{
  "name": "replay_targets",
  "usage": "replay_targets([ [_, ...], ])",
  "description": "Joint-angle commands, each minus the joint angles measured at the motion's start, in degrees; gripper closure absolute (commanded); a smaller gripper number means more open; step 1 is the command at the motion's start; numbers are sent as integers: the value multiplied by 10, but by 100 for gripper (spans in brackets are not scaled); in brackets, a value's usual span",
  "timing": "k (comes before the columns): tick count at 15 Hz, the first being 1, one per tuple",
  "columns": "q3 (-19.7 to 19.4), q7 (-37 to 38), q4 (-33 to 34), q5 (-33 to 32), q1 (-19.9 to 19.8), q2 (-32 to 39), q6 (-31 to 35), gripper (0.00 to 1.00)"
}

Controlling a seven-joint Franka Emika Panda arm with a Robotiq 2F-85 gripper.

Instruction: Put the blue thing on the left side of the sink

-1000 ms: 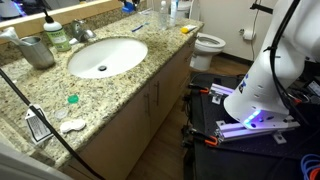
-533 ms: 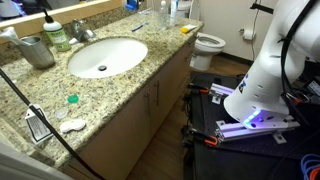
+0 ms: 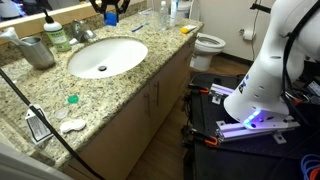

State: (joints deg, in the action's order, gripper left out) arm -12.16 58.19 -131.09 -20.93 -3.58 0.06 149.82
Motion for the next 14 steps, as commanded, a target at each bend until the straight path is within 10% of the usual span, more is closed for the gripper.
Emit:
replay_targets([
  [1,48,-15,-43,-15,7,-23,68,81],
  [2,47,-5,-19,1,-2,-11,31,56],
  [6,60,-7,-27,-1,3,-12,52,56],
  [7,59,-8,-27,-2,2,-12,52,81],
  [9,65,-1,-14,-40,5,16,86,81],
  [14,57,98,64,-233,41,101,119,81],
])
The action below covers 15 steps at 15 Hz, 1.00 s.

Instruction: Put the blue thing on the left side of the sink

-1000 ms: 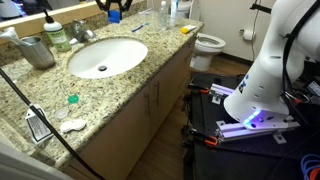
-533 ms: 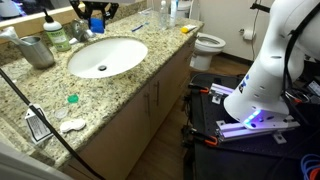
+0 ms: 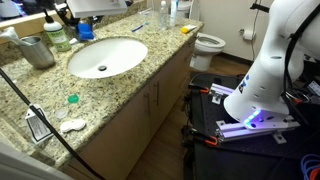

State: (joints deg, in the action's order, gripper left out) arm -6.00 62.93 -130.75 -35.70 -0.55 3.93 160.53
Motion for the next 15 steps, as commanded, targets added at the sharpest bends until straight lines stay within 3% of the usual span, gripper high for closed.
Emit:
replay_targets([
  [1,-12,84,86,-133,20,85,7,81],
  [3,-12,125,120,-171,32,123,6,81],
  [4,-4,102,77,-143,20,79,1,56],
  [7,-4,117,112,-155,29,119,1,56],
  [8,-4,117,115,-155,29,122,1,81],
  [12,-11,167,142,-195,51,171,31,81],
  [15,-34,264,189,-273,86,219,71,81],
])
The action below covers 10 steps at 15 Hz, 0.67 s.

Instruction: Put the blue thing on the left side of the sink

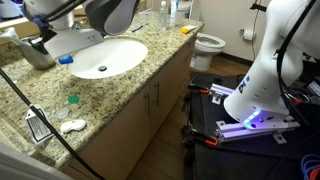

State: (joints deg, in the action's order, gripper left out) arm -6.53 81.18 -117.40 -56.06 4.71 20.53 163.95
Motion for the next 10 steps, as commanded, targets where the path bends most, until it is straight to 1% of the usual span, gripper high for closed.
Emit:
replay_targets([
  [1,-41,120,75,-101,46,69,42,81],
  [3,-68,200,117,-166,69,101,41,81],
  [4,-39,150,70,-122,51,63,26,81],
  [5,-44,165,81,-129,56,74,25,56],
  [7,-43,164,80,-127,56,75,25,56],
  [8,-43,164,80,-127,56,74,25,81],
  [9,-51,182,92,-140,62,84,26,81],
  [10,-61,212,120,-157,70,106,26,81],
])
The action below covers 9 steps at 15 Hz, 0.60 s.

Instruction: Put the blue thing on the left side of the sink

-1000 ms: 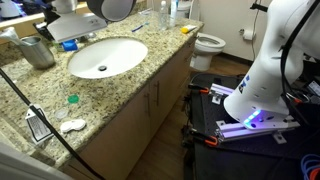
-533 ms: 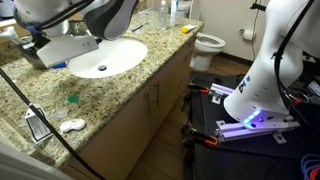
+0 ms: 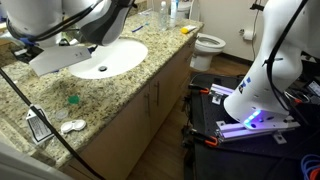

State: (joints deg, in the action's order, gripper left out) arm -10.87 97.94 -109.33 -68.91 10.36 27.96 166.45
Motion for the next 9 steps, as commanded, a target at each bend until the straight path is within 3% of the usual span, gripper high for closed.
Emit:
replay_targets([
  [1,-19,57,52,-32,16,41,2,81],
  [5,-38,110,119,-70,30,88,-9,81],
  [9,-31,99,137,-34,25,117,-55,81],
])
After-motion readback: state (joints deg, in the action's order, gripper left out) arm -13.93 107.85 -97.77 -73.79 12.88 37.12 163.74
